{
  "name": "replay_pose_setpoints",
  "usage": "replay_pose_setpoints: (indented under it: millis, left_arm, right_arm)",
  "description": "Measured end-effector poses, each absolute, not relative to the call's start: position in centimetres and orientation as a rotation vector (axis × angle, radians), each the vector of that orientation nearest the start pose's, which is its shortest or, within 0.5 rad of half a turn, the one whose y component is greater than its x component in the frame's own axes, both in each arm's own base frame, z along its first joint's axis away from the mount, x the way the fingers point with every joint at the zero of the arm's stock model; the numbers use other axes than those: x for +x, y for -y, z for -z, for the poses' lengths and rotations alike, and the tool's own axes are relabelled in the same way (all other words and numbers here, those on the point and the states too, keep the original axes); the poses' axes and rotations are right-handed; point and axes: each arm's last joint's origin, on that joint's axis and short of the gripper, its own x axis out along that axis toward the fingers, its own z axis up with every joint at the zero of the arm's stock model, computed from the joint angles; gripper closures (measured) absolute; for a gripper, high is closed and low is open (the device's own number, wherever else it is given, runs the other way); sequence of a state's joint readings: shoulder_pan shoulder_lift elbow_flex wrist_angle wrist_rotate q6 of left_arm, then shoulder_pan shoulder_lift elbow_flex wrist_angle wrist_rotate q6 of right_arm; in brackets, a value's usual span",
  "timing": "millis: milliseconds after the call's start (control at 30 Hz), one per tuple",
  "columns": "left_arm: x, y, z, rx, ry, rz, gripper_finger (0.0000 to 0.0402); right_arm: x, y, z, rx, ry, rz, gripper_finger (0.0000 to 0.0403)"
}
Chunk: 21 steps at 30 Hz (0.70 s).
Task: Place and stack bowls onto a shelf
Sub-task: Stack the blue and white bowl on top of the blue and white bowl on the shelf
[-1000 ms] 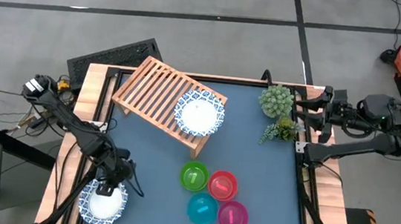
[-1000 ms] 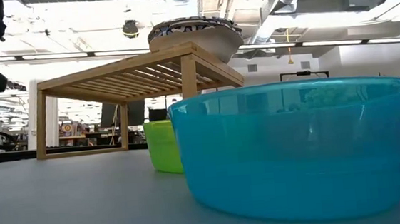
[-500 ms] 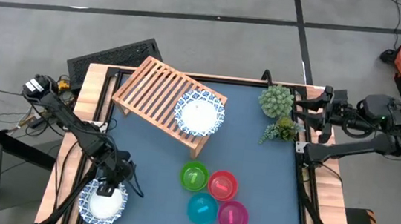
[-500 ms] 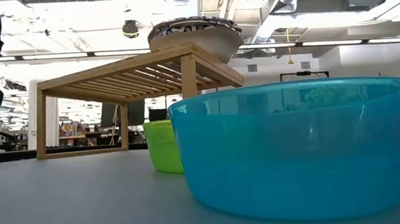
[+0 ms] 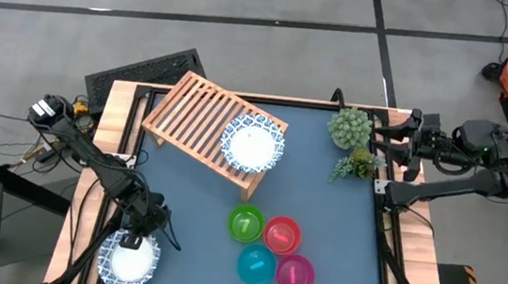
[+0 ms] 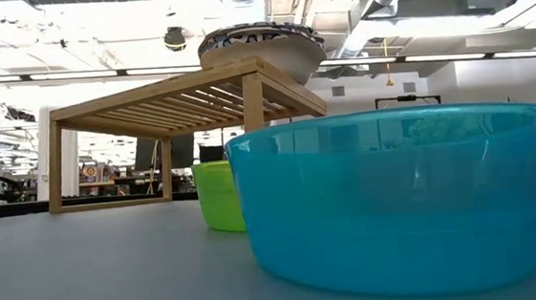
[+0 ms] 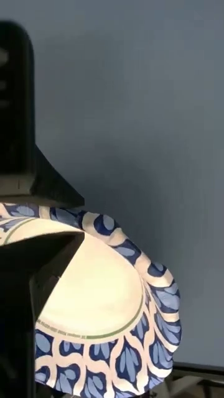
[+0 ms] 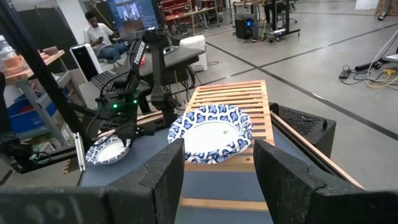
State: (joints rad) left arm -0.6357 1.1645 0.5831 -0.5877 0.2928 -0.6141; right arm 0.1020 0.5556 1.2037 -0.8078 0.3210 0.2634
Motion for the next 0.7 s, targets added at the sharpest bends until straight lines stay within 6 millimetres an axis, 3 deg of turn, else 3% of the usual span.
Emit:
replay_pose_setpoints:
  millis: [133,267,533,700]
  left_arm:
    - [14.8,12.0,-17.4,-0.336,-1.403,0.410,0.0392]
    - [14.8,12.0,-17.4,-0.397,-1.415,0.343,0.0400]
    - [15.5,11.3,-17.4,-0.627,-1.366,-0.003,0.0401]
    - [16.5,11.1,-18.5,-0.783,-1.255,-0.199,0.0401]
  right_arm:
    - [5.0,0.4,-42.3,0.228,-0.127,0.238,0.0184]
    - [4.9,0.4,-42.3,0.228,-0.127,0.238,0.0184]
    - [4.9,0.4,-42.3,0.228,-0.127,0.238,0.0184]
    - [5.0,0.4,-42.3,0.227,-0.127,0.238,0.0184]
